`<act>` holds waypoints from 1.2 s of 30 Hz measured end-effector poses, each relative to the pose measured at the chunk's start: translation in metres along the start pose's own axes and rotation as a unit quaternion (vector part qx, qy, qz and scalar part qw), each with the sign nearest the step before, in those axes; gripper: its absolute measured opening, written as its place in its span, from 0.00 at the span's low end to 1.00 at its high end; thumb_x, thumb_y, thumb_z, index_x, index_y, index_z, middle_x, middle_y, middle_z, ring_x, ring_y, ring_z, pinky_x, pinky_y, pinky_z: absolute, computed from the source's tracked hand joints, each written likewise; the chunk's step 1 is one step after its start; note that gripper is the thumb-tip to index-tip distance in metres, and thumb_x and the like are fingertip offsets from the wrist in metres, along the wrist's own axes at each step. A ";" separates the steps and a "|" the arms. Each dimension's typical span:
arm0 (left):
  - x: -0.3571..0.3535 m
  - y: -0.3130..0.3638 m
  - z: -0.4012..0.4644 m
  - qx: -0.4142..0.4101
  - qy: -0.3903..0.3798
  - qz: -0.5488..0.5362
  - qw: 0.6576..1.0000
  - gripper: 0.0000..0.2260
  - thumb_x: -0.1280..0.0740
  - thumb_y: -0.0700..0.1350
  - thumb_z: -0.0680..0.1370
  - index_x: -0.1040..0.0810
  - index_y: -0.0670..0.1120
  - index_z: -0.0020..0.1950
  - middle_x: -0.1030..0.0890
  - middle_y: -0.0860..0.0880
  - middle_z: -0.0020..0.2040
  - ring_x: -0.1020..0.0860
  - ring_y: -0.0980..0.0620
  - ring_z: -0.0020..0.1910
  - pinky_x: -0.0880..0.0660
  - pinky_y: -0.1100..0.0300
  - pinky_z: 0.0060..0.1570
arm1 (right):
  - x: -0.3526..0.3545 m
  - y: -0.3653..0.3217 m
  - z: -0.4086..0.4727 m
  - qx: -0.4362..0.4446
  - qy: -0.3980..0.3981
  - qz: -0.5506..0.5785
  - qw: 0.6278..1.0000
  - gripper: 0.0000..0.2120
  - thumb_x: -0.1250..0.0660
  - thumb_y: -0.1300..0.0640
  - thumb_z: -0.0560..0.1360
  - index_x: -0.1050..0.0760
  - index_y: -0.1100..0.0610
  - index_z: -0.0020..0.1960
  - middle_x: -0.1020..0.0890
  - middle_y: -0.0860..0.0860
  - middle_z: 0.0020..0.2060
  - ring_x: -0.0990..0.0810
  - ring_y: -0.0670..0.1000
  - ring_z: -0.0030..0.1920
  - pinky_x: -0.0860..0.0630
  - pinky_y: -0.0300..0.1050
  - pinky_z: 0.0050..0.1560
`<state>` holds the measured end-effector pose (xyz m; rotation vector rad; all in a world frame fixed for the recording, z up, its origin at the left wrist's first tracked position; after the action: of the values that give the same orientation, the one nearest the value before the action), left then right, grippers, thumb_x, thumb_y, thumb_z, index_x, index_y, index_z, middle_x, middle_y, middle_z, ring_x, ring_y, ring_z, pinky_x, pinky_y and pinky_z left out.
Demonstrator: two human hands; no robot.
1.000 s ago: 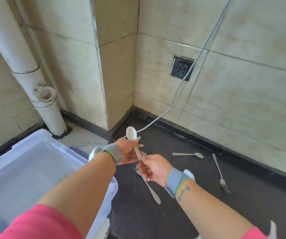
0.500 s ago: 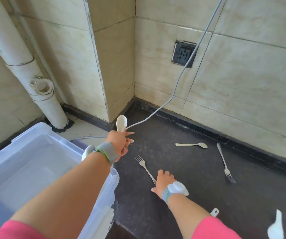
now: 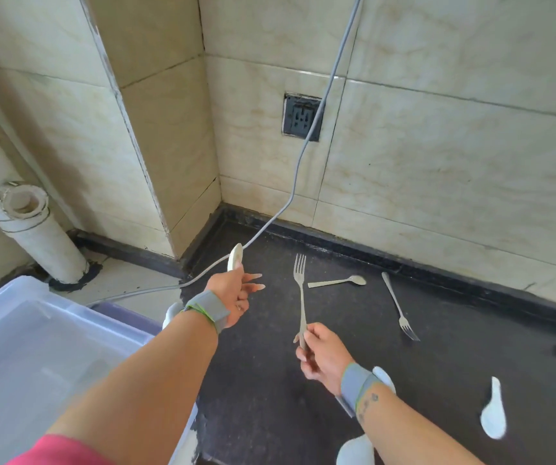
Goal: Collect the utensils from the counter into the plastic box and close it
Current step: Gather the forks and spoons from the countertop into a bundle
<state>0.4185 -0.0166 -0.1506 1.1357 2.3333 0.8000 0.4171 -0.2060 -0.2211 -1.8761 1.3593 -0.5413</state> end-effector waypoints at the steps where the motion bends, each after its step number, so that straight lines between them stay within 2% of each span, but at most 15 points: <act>1: -0.007 -0.007 0.000 0.006 -0.010 0.006 1.000 0.25 0.40 0.63 0.75 0.21 0.41 0.41 0.20 0.46 0.33 0.43 0.58 0.20 0.44 0.70 0.15 | 0.000 -0.008 -0.009 0.017 -0.026 0.040 0.999 0.14 0.52 0.62 0.83 0.33 0.59 0.42 0.30 0.52 0.22 0.39 0.47 0.16 0.46 0.35 0.25; 4: -0.031 -0.025 -0.004 0.022 -0.040 0.019 0.999 0.26 0.35 0.66 0.70 0.22 0.41 0.44 0.21 0.46 0.40 0.42 0.59 0.21 0.43 0.70 0.16 | -0.003 -0.024 -0.033 0.042 -0.081 0.096 0.991 0.14 0.50 0.62 0.83 0.31 0.61 0.43 0.27 0.54 0.23 0.39 0.47 0.14 0.46 0.35 0.23; 10: -0.089 -0.036 -0.017 0.030 -0.095 0.063 0.993 0.18 0.27 0.57 0.69 0.23 0.42 0.44 0.20 0.48 0.28 0.39 0.57 0.24 0.42 0.66 0.27 | 0.004 -0.028 -0.047 0.065 -0.089 0.072 0.991 0.13 0.47 0.62 0.82 0.30 0.63 0.41 0.22 0.55 0.24 0.36 0.48 0.14 0.47 0.37 0.23; 14: -0.115 -0.042 -0.012 0.013 -0.129 0.044 0.991 0.07 0.35 0.49 0.78 0.24 0.46 0.45 0.24 0.44 0.50 0.26 0.57 0.15 0.41 0.66 0.22 | 0.016 -0.024 -0.045 0.062 -0.076 0.042 0.994 0.13 0.46 0.61 0.82 0.30 0.62 0.41 0.18 0.55 0.26 0.31 0.48 0.16 0.42 0.35 0.20; 16: -0.124 -0.045 -0.007 0.017 -0.133 0.052 0.990 0.08 0.36 0.49 0.79 0.27 0.47 0.42 0.26 0.44 0.52 0.24 0.57 0.16 0.38 0.65 0.24 | 0.024 -0.021 -0.041 0.065 -0.072 0.006 0.995 0.13 0.44 0.59 0.82 0.30 0.60 0.40 0.17 0.55 0.28 0.27 0.48 0.17 0.39 0.36 0.19; 19: -0.138 -0.046 0.002 0.026 -0.133 0.062 0.989 0.12 0.38 0.51 0.79 0.29 0.49 0.38 0.21 0.46 0.44 0.24 0.57 0.18 0.32 0.66 0.20 | 0.043 -0.020 -0.031 0.058 -0.063 -0.037 0.996 0.13 0.43 0.56 0.81 0.29 0.59 0.39 0.17 0.55 0.30 0.25 0.48 0.18 0.36 0.37 0.18; 21: -0.149 -0.046 0.008 0.040 -0.147 0.077 0.985 0.16 0.40 0.55 0.79 0.31 0.51 0.32 0.19 0.50 0.34 0.24 0.57 0.23 0.33 0.64 0.26 | 0.057 -0.021 -0.024 0.052 -0.067 -0.050 0.995 0.13 0.43 0.55 0.81 0.28 0.60 0.42 0.17 0.57 0.33 0.24 0.48 0.19 0.35 0.37 0.18; 23: -0.163 -0.046 0.017 0.061 -0.170 0.049 0.982 0.19 0.43 0.58 0.79 0.35 0.51 0.30 0.26 0.54 0.22 0.29 0.54 0.27 0.31 0.60 0.34 | 0.075 -0.026 -0.015 0.042 -0.067 -0.056 0.995 0.15 0.44 0.52 0.81 0.26 0.60 0.43 0.18 0.56 0.32 0.24 0.48 0.19 0.34 0.37 0.18; 25: -0.174 -0.046 0.025 0.082 -0.178 -0.011 0.981 0.20 0.43 0.57 0.80 0.35 0.50 0.30 0.35 0.54 0.19 0.33 0.53 0.24 0.28 0.57 0.39 | 0.108 -0.028 0.002 0.026 -0.023 -0.068 0.997 0.18 0.44 0.51 0.81 0.24 0.60 0.41 0.19 0.54 0.28 0.24 0.48 0.18 0.34 0.36 0.17; 27: -0.186 -0.047 0.034 0.101 -0.179 -0.046 0.978 0.20 0.43 0.56 0.80 0.35 0.48 0.31 0.37 0.53 0.19 0.35 0.53 0.18 0.27 0.58 0.33 | 0.167 -0.025 0.032 0.005 0.112 -0.104 0.988 0.14 0.41 0.50 0.79 0.26 0.59 0.44 0.18 0.54 0.30 0.21 0.52 0.22 0.29 0.39 0.20; 29: -0.190 -0.049 0.037 0.111 -0.179 -0.036 0.977 0.20 0.43 0.56 0.80 0.36 0.48 0.32 0.36 0.52 0.21 0.38 0.55 0.16 0.34 0.64 0.23 | 0.229 -0.027 0.043 -0.026 0.280 -0.217 0.935 0.16 0.36 0.48 0.76 0.29 0.61 0.53 0.17 0.59 0.47 0.17 0.60 0.43 0.20 0.51 0.42; 30: -0.192 -0.050 0.043 0.109 -0.170 -0.014 0.979 0.19 0.43 0.56 0.80 0.36 0.48 0.32 0.34 0.51 0.23 0.39 0.56 0.16 0.38 0.67 0.20 | 0.256 -0.021 0.048 -0.061 0.331 -0.274 0.901 0.22 0.34 0.47 0.74 0.31 0.63 0.59 0.21 0.61 0.55 0.20 0.63 0.54 0.23 0.53 0.54; 32: -0.194 -0.052 0.053 0.097 -0.149 0.034 0.984 0.18 0.44 0.55 0.81 0.35 0.48 0.34 0.32 0.50 0.26 0.41 0.56 0.16 0.44 0.68 0.19 | 0.291 -0.007 0.053 -0.133 0.377 -0.308 0.863 0.31 0.32 0.45 0.73 0.36 0.66 0.64 0.28 0.64 0.63 0.26 0.65 0.62 0.29 0.53 0.61; 34: -0.197 -0.055 0.059 0.089 -0.140 0.070 0.984 0.18 0.45 0.55 0.81 0.31 0.46 0.36 0.29 0.49 0.27 0.42 0.57 0.15 0.45 0.69 0.18 | 0.304 0.008 0.060 -0.208 0.343 -0.298 0.866 0.33 0.32 0.43 0.72 0.35 0.67 0.64 0.26 0.64 0.61 0.23 0.64 0.60 0.24 0.53 0.59; 36: -0.199 -0.058 0.064 0.083 -0.139 0.100 0.982 0.20 0.46 0.55 0.82 0.25 0.44 0.39 0.26 0.48 0.26 0.42 0.57 0.16 0.45 0.68 0.18 | 0.303 0.021 0.073 -0.226 0.292 -0.223 0.902 0.26 0.32 0.45 0.73 0.28 0.68 0.55 0.18 0.63 0.48 0.15 0.62 0.45 0.18 0.50 0.39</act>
<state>0.5382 -0.1865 -0.2126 1.4698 2.1059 0.4808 0.5612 -0.4683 -0.3095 -2.5678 1.5119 -1.1795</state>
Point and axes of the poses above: each hand's wrist, its own z-axis towards the middle knuckle, its own x-axis out of the back of the hand, y = z × x, the point moved 7 cm from there along z, towards the middle knuckle
